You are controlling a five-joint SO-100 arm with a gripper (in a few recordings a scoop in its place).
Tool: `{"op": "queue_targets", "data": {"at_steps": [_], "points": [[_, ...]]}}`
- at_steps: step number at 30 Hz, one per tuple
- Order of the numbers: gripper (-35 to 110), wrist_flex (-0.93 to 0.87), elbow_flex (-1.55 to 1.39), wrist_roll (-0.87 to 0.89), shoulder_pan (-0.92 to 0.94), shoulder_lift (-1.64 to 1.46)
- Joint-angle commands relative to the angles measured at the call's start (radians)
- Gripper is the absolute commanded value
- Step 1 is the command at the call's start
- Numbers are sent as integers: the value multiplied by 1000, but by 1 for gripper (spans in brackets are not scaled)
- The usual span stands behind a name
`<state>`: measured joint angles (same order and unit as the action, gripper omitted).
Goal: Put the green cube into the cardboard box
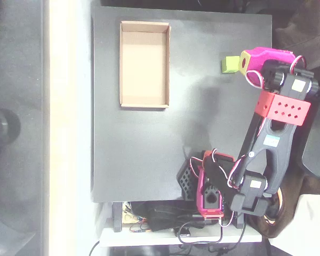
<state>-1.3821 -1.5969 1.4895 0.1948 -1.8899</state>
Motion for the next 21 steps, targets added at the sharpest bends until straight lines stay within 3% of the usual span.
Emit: {"op": "queue_targets", "data": {"at_steps": [1,8,21], "points": [[14,48,31,3,15,29],[24,158,31,3,17,137],[24,239,14,3,5,325]]}}
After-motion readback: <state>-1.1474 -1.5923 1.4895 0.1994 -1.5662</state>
